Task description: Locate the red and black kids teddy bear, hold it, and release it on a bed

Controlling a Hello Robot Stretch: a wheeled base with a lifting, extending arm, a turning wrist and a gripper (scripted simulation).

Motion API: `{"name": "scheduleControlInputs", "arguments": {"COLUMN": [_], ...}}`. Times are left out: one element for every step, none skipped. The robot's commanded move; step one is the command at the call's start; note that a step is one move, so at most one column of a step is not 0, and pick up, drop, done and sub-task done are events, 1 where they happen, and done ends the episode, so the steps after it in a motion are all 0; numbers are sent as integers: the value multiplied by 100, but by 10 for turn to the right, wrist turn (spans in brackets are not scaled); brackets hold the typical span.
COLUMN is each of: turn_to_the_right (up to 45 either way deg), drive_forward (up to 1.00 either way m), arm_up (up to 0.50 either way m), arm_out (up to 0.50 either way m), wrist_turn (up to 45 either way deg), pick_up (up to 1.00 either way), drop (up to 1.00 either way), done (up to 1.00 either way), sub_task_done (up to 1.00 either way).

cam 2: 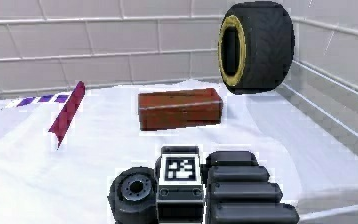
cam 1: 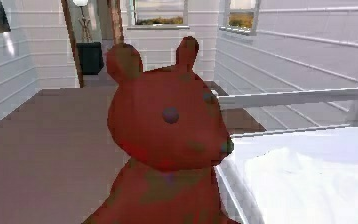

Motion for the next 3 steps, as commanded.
{"name": "scheduleControlInputs", "arguments": {"turn_to_the_right": [-120, 0, 0], "drive_forward": [0, 0, 0], "arm_up": [0, 0, 0], "arm_out": [0, 48, 0], "wrist_turn": [0, 0, 450], "pick_up": [0, 0, 0], "drop": [0, 0, 0], "done": [0, 0, 0], "sub_task_done": [0, 0, 0]}}
